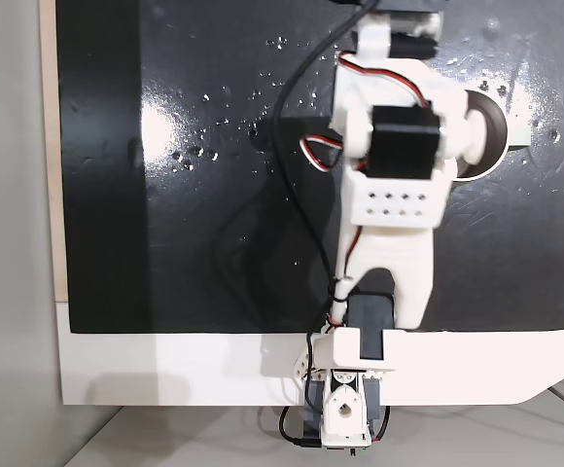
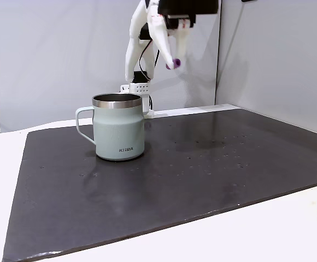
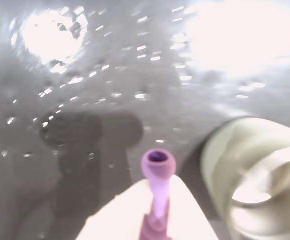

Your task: Grasp a pengrip and put it in the cup.

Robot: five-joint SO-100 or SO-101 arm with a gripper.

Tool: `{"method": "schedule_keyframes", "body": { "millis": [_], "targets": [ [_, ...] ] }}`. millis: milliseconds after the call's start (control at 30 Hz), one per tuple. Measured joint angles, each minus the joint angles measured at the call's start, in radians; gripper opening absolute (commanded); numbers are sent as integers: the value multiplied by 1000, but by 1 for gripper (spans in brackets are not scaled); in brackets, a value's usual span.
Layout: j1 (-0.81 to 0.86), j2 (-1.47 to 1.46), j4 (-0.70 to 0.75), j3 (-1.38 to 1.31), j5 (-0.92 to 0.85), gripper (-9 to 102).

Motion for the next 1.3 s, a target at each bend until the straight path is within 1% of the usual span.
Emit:
{"method": "schedule_keyframes", "body": {
  "millis": [200,367,467,633,833,1000,1167,1200,1233,1300],
  "targets": [
    [199,114,0,5,-54,0],
    [360,114,0,6,-110,0],
    [416,94,0,6,-120,0],
    [428,23,0,6,-114,0],
    [405,-77,0,-8,-44,0],
    [360,-91,0,-9,-15,0],
    [362,-91,0,-9,-6,0],
    [362,-91,0,-9,-5,2],
    [362,-91,0,-9,-2,8],
    [357,-91,0,-9,0,25]
  ]
}}
